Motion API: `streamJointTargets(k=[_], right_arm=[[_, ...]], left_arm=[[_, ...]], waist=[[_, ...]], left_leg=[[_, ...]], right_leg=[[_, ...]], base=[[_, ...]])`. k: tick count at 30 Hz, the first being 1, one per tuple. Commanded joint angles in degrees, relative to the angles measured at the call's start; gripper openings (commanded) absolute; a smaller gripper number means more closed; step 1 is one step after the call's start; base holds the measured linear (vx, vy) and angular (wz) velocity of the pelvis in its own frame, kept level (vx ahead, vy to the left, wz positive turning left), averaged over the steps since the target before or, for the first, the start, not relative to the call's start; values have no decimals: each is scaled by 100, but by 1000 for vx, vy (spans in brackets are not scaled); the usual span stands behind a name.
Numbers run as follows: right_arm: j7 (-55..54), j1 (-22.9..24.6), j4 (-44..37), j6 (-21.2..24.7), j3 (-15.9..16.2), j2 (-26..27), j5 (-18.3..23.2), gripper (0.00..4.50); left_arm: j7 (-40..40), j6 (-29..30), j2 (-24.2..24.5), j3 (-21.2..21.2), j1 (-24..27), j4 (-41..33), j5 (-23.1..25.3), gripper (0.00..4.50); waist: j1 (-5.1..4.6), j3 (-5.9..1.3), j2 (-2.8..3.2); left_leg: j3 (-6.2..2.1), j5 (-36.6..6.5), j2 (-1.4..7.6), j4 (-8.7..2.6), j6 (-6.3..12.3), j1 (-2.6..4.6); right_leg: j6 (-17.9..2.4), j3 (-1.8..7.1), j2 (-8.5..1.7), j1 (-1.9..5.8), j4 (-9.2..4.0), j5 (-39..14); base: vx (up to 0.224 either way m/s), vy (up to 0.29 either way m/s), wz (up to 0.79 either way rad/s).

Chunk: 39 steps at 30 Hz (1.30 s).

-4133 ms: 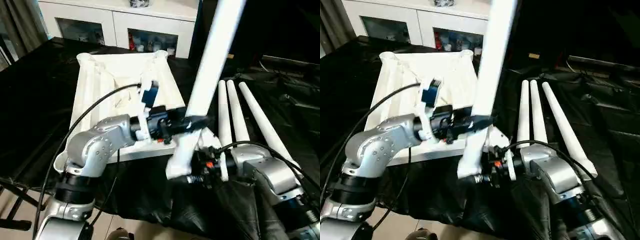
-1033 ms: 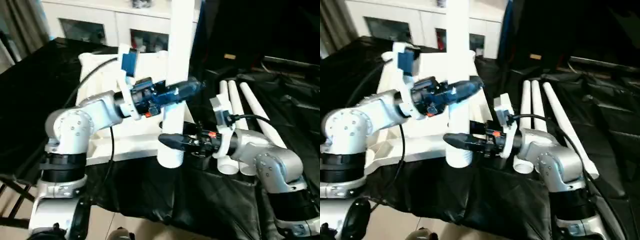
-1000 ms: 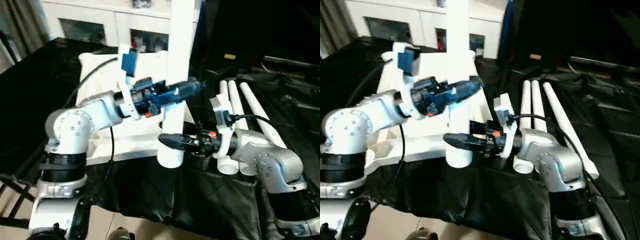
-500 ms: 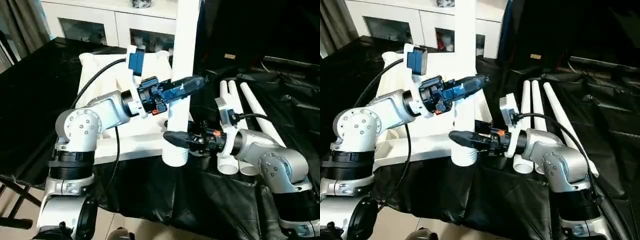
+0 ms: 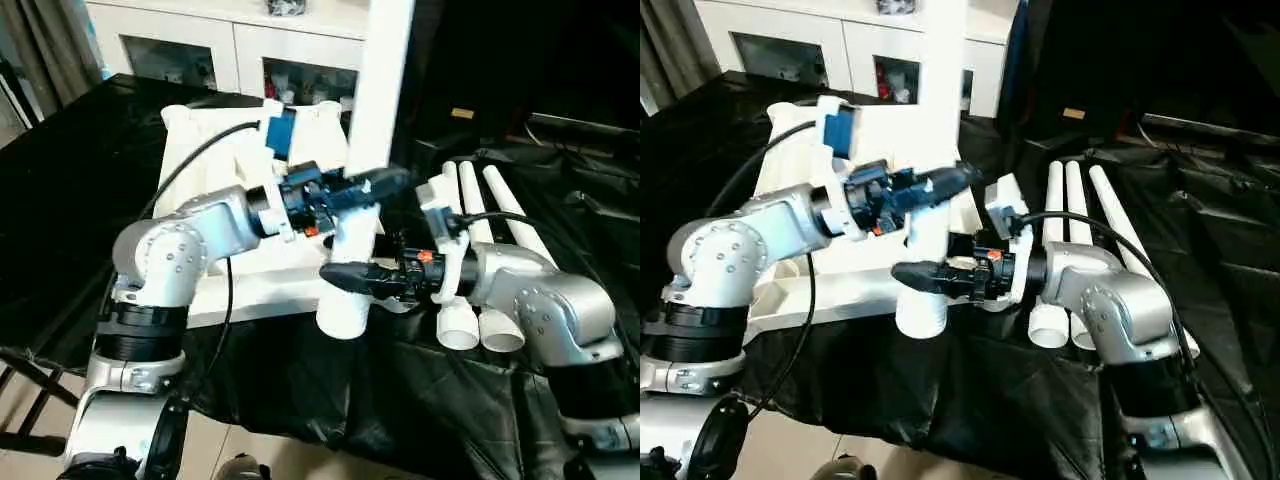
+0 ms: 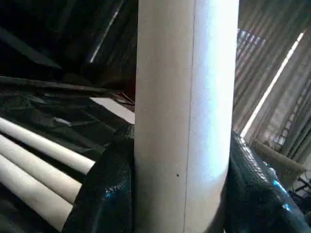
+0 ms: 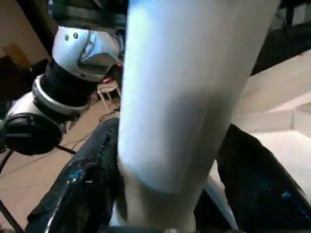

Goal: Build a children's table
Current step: Insert table leg to table base

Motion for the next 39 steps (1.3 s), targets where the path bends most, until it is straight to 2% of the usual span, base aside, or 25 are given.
streamJointTargets(k=[1, 16, 17, 23, 27, 31, 33, 38, 39], right_arm=[[-8, -57, 76, 141, 103, -66, -53, 303], [93, -72, 42, 340, 111, -46, 126, 303], [93, -66, 31, 347, 107, -48, 131, 285], [105, -54, 16, 383, 100, -49, 174, 230], [154, -24, -22, 415, 107, -49, 221, 201], [181, 21, -72, 399, 135, -37, 230, 192], [147, 35, -76, 376, 144, -21, 216, 191], [75, 66, -84, 307, 131, 14, 170, 191], [33, 79, -88, 266, 112, 42, 153, 191]], left_arm=[[-95, -79, -31, -103, 13, -218, 28, 186], [-227, -59, -52, -177, 21, -292, -56, 186], [-228, -55, -53, -180, 23, -300, -63, 186], [-246, -37, -50, -187, 36, -328, -66, 186], [-243, -32, -53, -193, 44, -338, -58, 186], [-217, -70, -50, -222, 46, -335, 2, 186], [-184, -26, -81, -204, 28, -329, -38, 242], [-3, -275, -270, -39, -20, -337, -40, 284], [109, -515, -436, 155, -58, -309, -101, 294]], waist=[[8, -446, -19], [9, -454, -11], [12, -458, 4], [10, -460, -10], [11, -458, -5], [15, -461, -7], [13, -464, 9], [16, -463, -2], [19, -457, 8]], left_leg=[[-129, -477, 220, -356, -19, 106], [-129, -457, 220, -351, -29, 108], [-131, -444, 220, -348, -30, 111], [-130, -435, 222, -348, -7, 111], [-131, -452, 223, -351, -20, 111], [-129, -423, 220, -345, -18, 109], [-131, -425, 219, -344, -20, 108], [-133, -446, 221, -344, -26, 105], [-135, -471, 229, -347, -27, 101]], right_leg=[[-1150, 265, -454, 322, -428, -345], [-1169, 262, -450, 322, -418, -299], [-1172, 261, -447, 319, -411, -270], [-1215, 258, -447, 325, -407, -185], [-1207, 258, -450, 325, -410, -233], [-1206, 262, -451, 326, -406, -193], [-1219, 259, -447, 326, -403, -149], [-1233, 259, -454, 335, -408, -162], [-1248, 261, -460, 335, -422, -159]], base=[[0, 0, 0], [0, 0, 0], [0, 0, 0], [0, 0, 0], [0, 0, 0], [0, 0, 0], [0, 0, 0], [0, 0, 0], [0, 0, 0]])
